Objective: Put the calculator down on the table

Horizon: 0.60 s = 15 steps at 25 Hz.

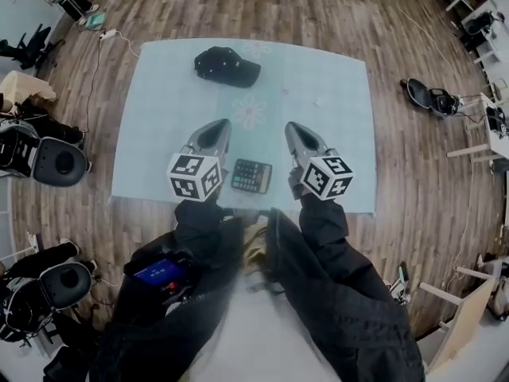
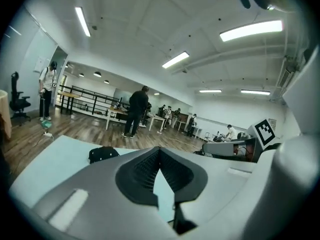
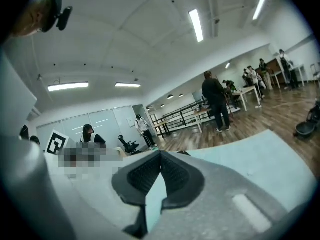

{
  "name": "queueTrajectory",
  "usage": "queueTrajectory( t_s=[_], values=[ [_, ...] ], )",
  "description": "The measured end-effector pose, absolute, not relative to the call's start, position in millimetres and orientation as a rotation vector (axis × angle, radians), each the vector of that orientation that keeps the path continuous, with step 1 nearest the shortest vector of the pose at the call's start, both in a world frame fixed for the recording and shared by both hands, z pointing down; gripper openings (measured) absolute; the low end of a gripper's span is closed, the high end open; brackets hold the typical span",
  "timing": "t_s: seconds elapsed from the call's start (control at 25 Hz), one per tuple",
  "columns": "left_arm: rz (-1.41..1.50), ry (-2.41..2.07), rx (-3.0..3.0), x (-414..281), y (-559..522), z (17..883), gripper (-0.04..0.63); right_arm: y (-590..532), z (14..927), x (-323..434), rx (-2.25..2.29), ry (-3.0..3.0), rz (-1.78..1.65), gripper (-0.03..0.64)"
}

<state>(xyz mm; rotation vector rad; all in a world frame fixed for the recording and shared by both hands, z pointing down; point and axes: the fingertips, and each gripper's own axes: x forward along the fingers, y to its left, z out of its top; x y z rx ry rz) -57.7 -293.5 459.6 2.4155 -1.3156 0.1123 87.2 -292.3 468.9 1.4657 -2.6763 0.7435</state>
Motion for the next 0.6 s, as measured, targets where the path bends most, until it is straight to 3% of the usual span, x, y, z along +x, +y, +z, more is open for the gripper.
queueTrajectory(
  t_s=[0.6],
  values=[
    [-0.062, -1.383, 2.659, -24.2, -300.9, 353.7, -0.003, -291.1, 346.7, 77.3, 1.645, -2.591, 0.019, -0.003]
  ],
)
